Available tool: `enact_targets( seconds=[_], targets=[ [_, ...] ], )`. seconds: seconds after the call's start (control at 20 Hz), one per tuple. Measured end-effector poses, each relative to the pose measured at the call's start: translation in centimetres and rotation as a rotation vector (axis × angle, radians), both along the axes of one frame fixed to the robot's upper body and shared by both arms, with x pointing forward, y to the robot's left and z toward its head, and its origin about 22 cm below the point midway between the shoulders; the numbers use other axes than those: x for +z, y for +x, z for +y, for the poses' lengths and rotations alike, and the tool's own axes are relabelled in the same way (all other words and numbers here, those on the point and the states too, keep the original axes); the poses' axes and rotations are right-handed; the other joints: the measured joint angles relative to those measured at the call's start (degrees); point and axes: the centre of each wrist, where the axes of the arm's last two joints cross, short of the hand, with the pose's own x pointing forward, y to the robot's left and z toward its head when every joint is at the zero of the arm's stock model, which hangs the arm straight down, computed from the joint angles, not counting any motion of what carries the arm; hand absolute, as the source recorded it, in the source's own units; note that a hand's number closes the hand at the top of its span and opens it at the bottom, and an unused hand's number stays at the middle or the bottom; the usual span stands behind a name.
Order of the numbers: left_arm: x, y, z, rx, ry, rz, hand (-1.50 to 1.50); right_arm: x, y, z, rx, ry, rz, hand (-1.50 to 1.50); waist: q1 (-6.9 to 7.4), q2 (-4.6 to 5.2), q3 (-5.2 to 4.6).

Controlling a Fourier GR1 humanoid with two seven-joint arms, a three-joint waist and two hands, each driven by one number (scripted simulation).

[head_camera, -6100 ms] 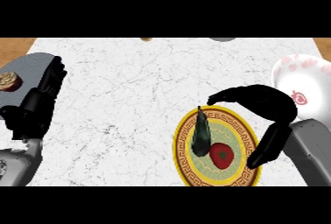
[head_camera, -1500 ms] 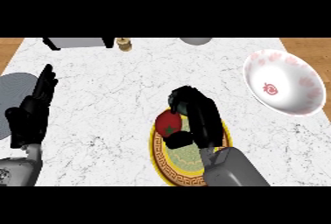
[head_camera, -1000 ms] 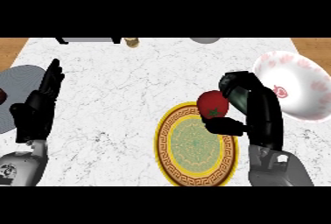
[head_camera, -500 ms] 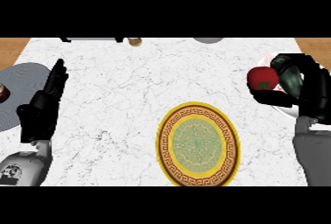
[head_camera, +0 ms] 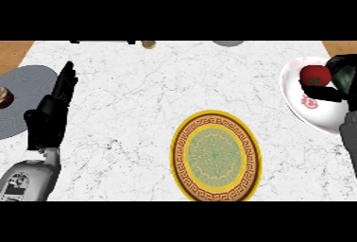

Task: Pick the tomato from the plate and place it in the bowl

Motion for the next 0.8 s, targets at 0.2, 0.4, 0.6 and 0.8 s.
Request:
enact_targets(
  seconds=[0.2,0.4,0.6,0.8],
  targets=[
    [0.4,0.4,-0.3,-0.009,0.004,-0.003,0.0,-1.6,1.2,-2.8,-0.054,-0.031,0.029,1.5,0.52,0.18,0.04],
    [0.7,0.6,-0.3,-0.018,0.001,-0.005,0.0,-2.7,1.3,-5.2,-0.069,0.067,0.063,-1.5,1.18,0.5,0.15],
    [0.7,0.5,-0.5,-0.03,0.005,-0.011,0.0,-3.6,1.2,-6.2,-0.018,0.175,0.094,-1.5,1.71,0.7,0.22],
    [0.5,0.4,-0.4,-0.033,0.005,-0.013,0.0,-3.6,1.6,-6.5,0.059,0.256,0.055,-1.5,2.01,0.81,0.25]
  ],
)
